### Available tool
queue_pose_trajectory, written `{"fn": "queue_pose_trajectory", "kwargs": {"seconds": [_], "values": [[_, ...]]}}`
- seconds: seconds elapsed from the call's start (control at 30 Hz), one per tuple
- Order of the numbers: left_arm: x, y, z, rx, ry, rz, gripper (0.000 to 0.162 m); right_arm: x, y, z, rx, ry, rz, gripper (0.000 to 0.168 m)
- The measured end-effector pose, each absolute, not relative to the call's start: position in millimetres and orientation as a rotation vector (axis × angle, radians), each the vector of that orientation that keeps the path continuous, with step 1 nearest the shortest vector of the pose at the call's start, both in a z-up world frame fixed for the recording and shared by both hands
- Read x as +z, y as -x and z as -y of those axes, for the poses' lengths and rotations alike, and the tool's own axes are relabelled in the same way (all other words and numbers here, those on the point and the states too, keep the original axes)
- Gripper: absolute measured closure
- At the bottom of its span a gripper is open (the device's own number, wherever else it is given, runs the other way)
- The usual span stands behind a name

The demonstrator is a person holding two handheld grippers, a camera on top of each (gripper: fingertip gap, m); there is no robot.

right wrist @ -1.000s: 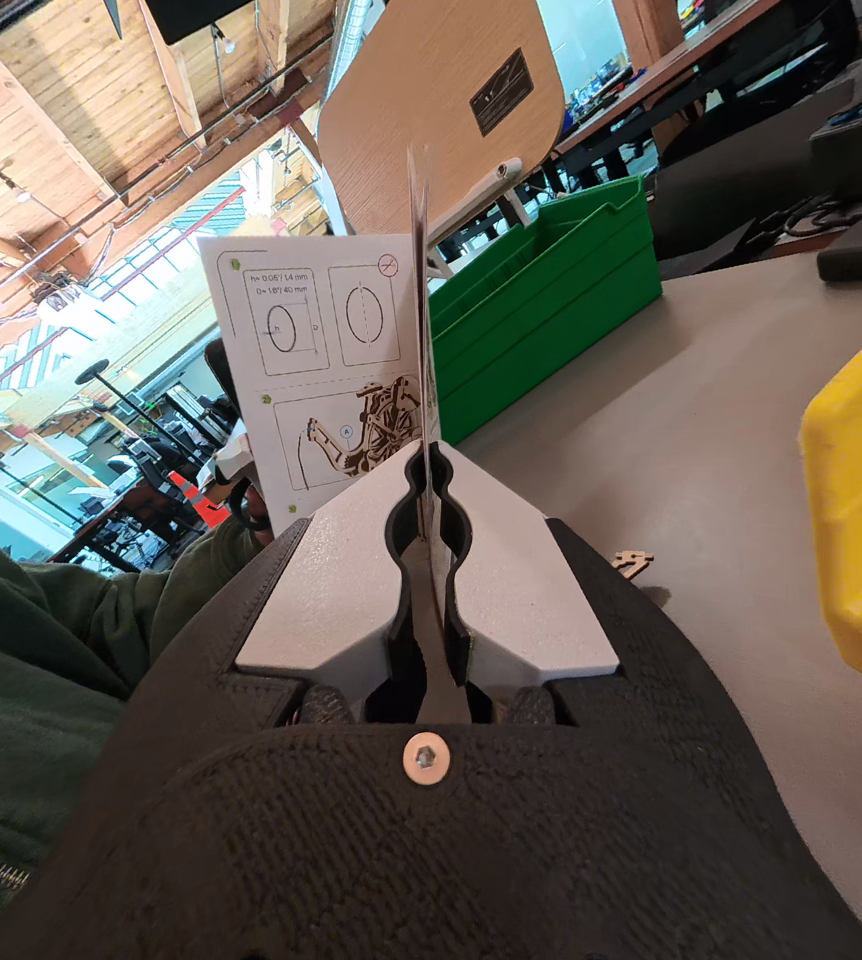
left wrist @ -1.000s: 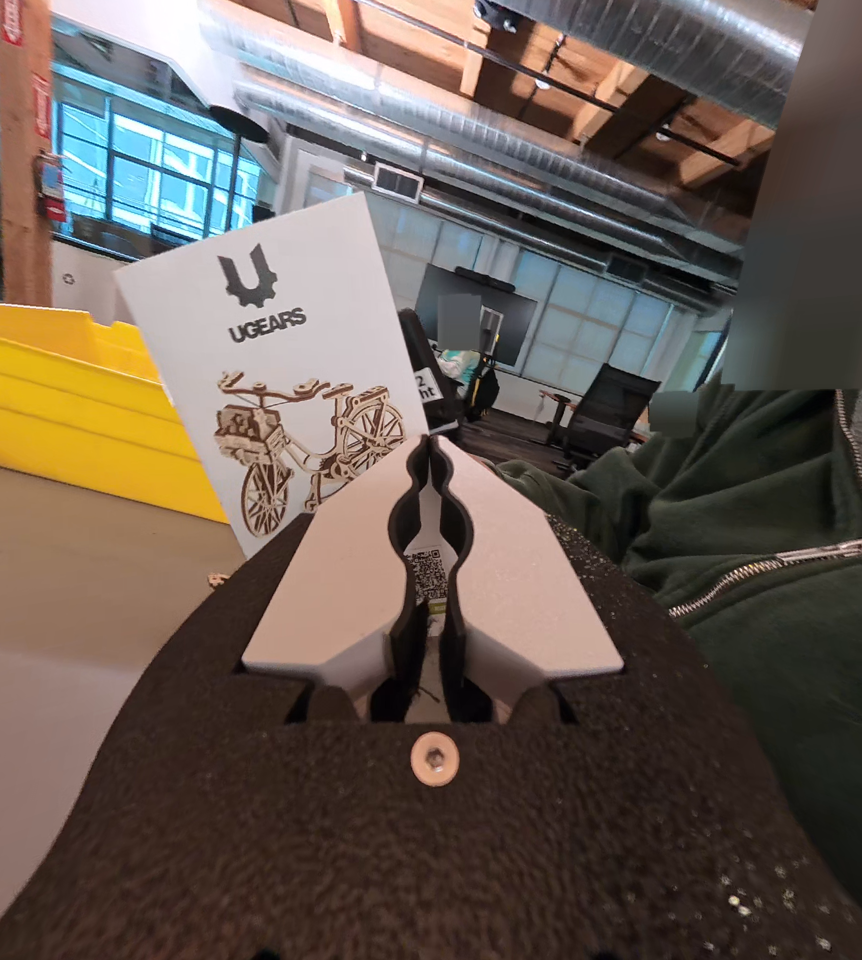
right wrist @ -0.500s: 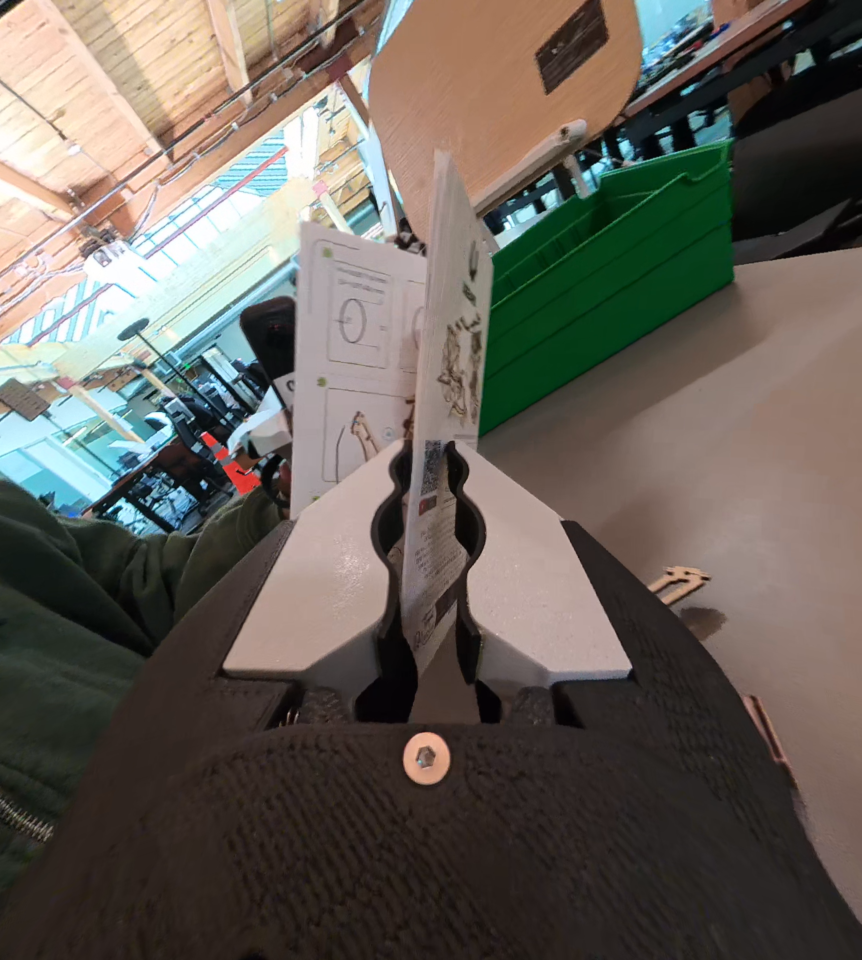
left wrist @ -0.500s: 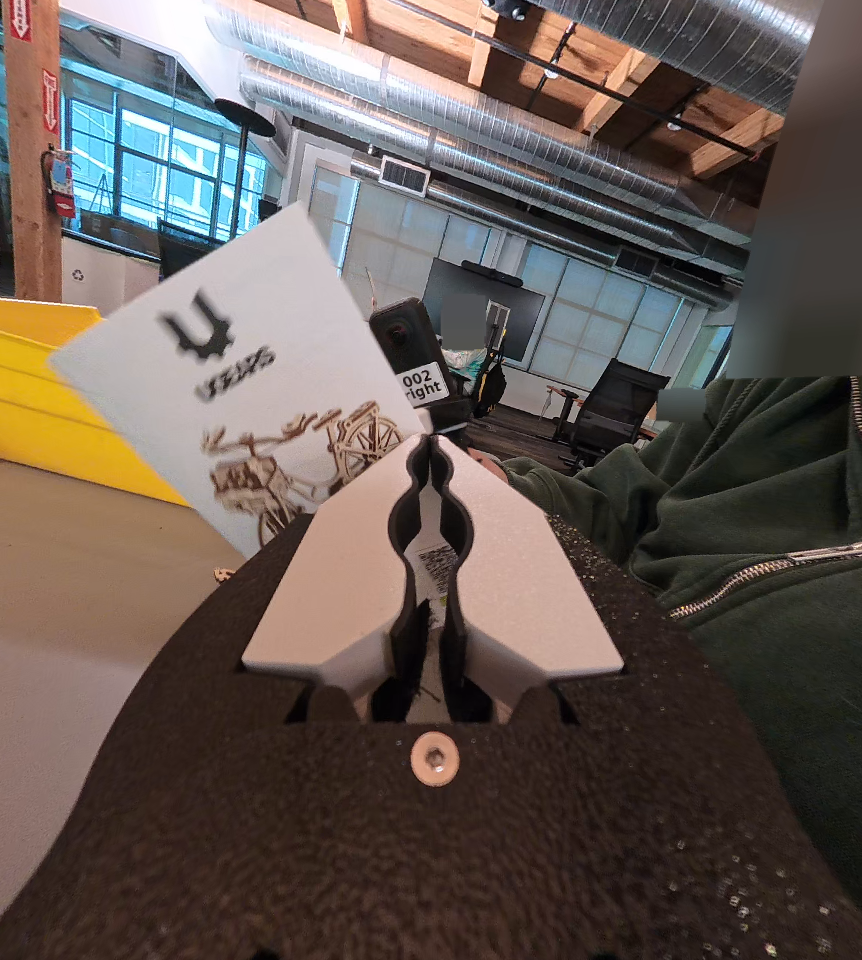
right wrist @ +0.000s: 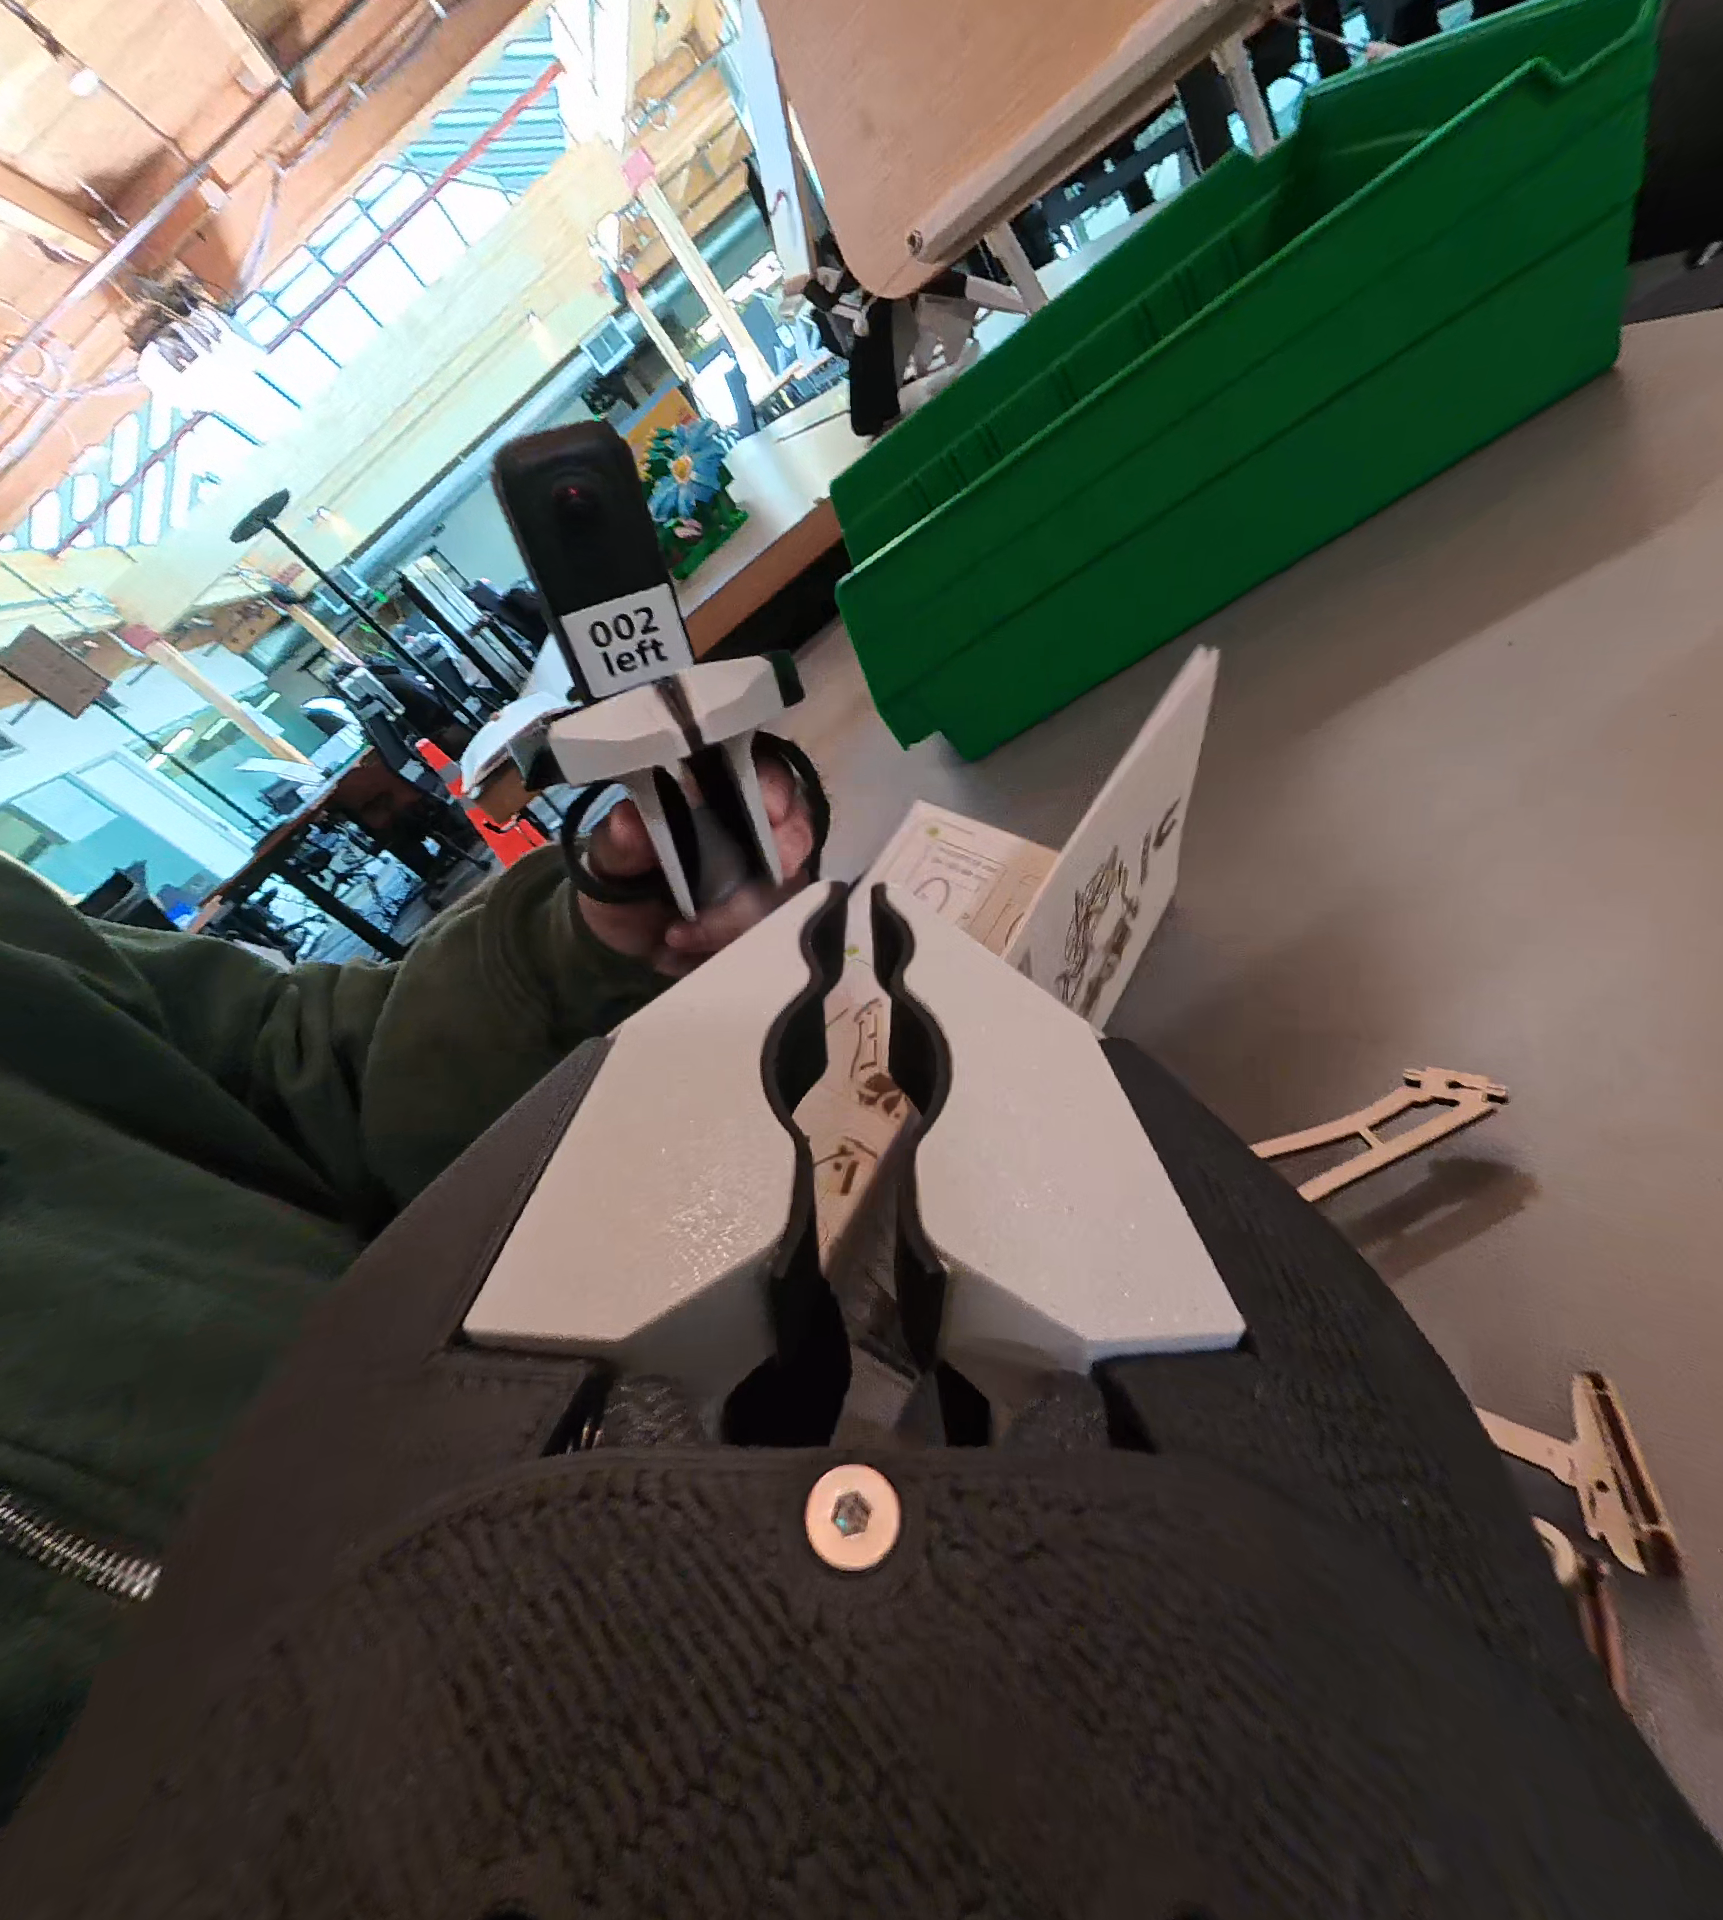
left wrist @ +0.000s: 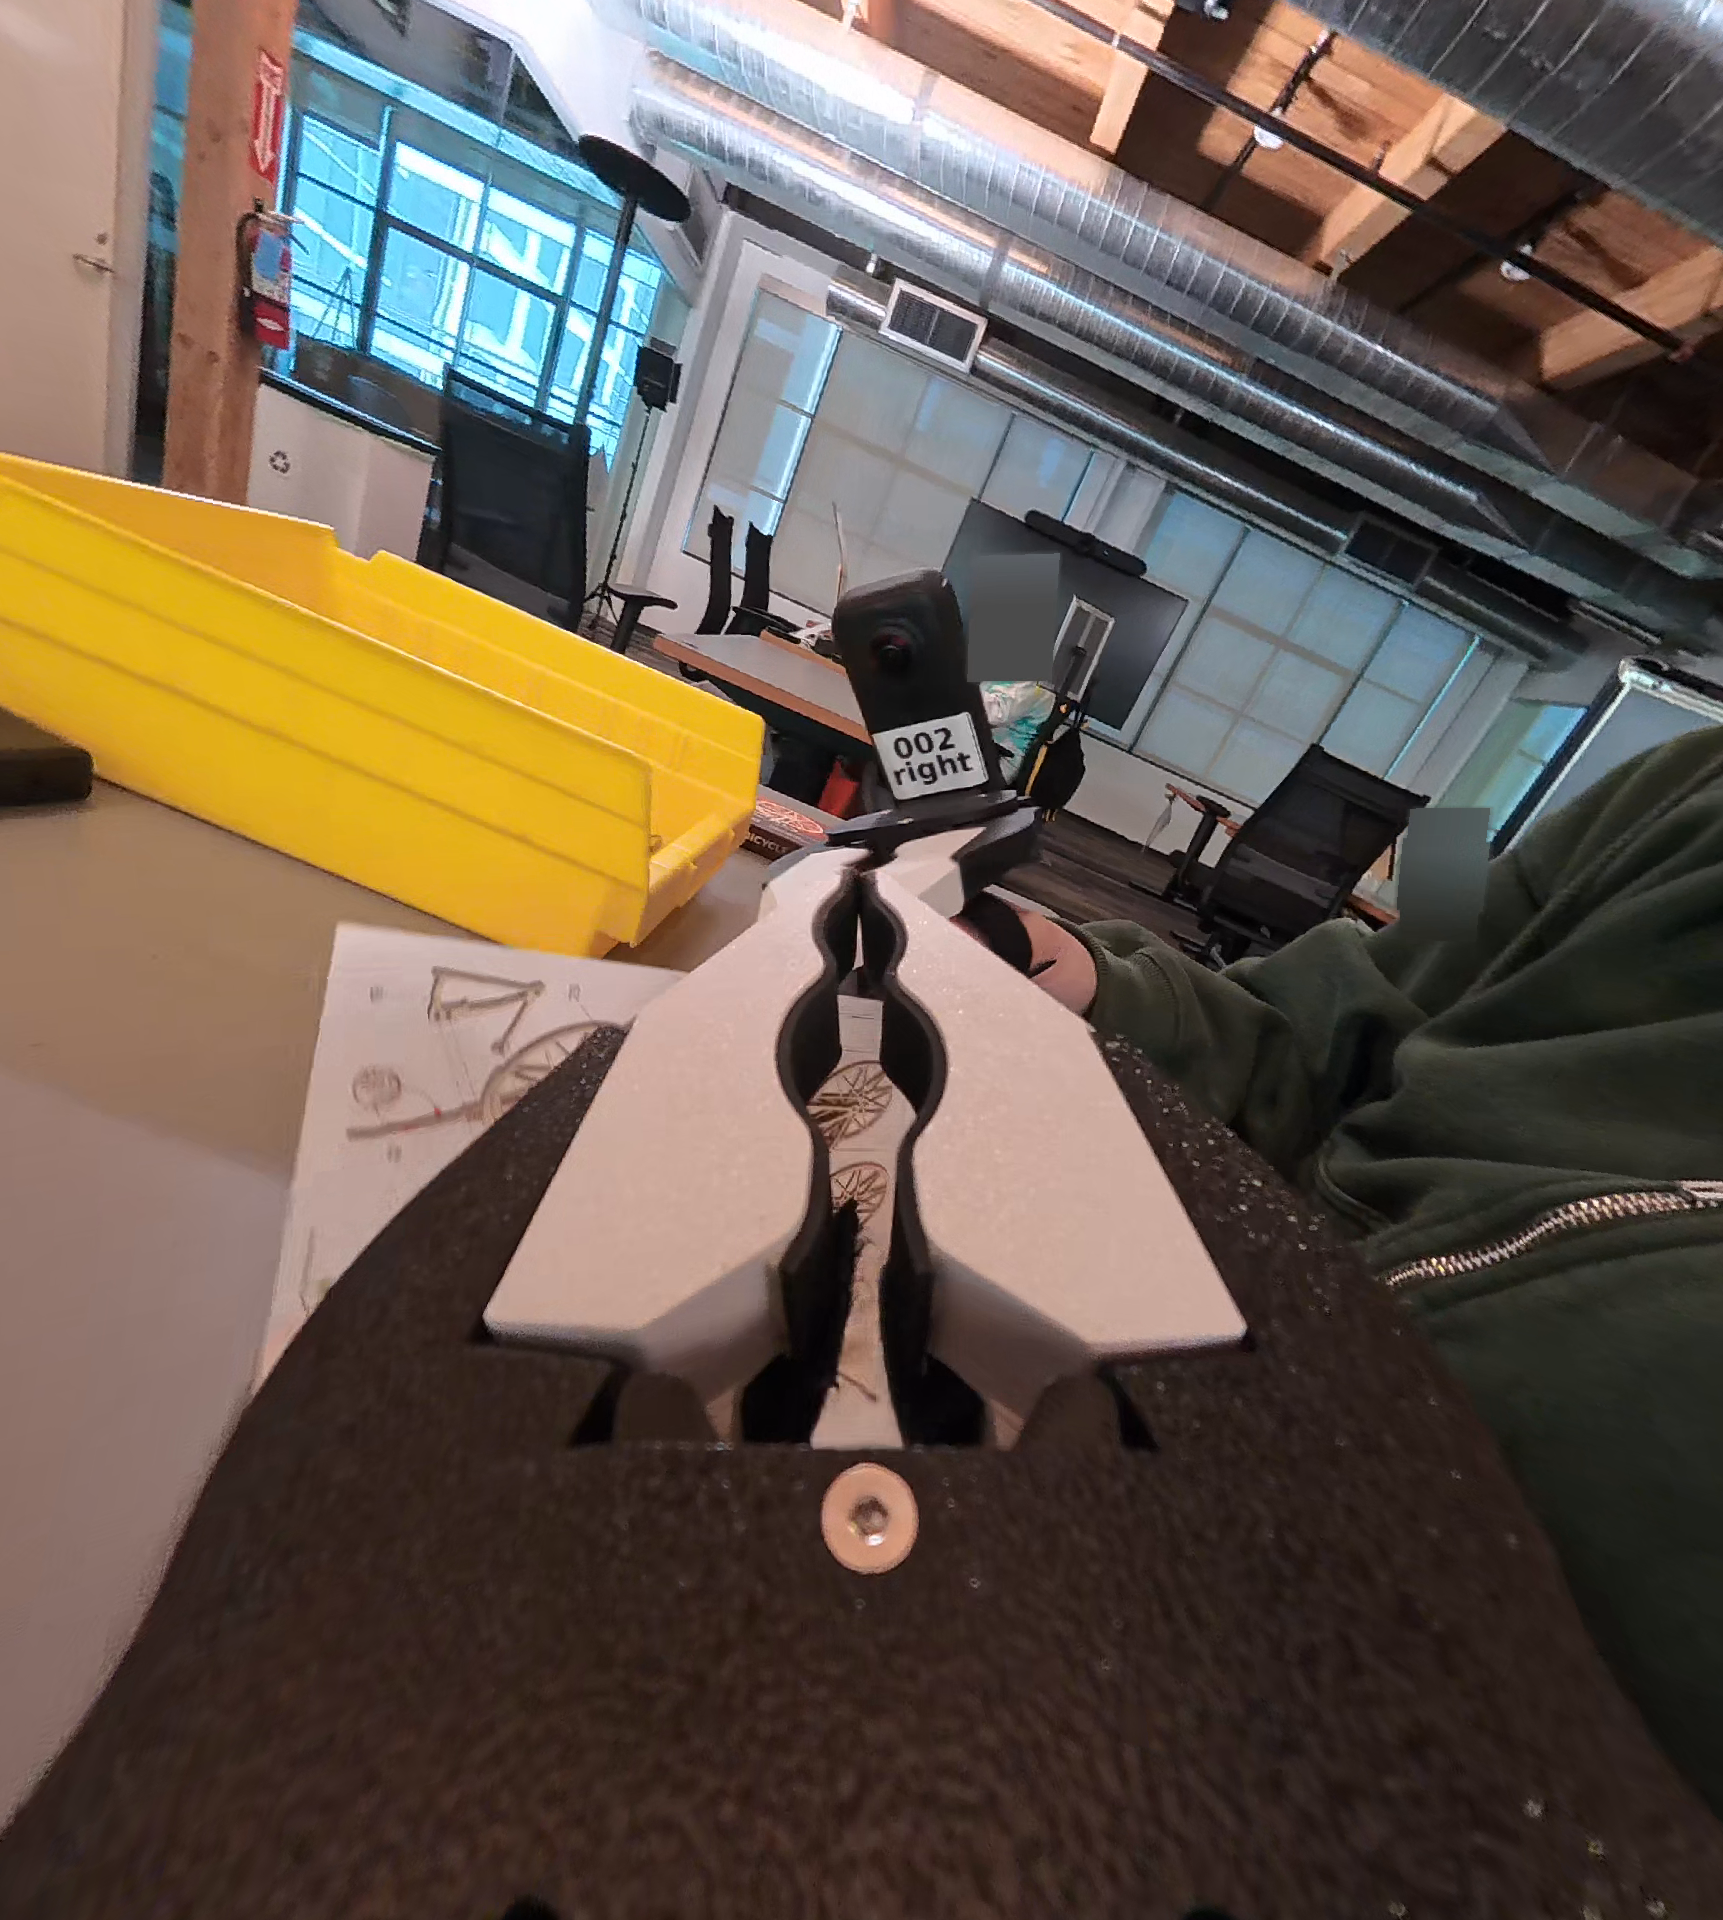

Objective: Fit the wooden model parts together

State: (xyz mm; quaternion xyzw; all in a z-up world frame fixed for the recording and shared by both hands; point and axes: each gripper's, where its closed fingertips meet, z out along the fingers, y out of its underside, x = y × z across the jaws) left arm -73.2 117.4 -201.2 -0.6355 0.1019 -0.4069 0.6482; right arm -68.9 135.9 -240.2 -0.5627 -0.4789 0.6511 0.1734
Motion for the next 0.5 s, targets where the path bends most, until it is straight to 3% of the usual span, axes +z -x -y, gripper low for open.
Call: {"fn": "queue_pose_trajectory", "kwargs": {"seconds": [0.33,0.5], "values": [[-201,76,-118,-0.927,1.436,-0.219,0.162,-243,67,-156,1.620,1.604,1.350,0.147],[-202,77,-119,-0.924,1.439,-0.211,0.162,-244,66,-160,1.556,1.609,1.366,0.123]]}}
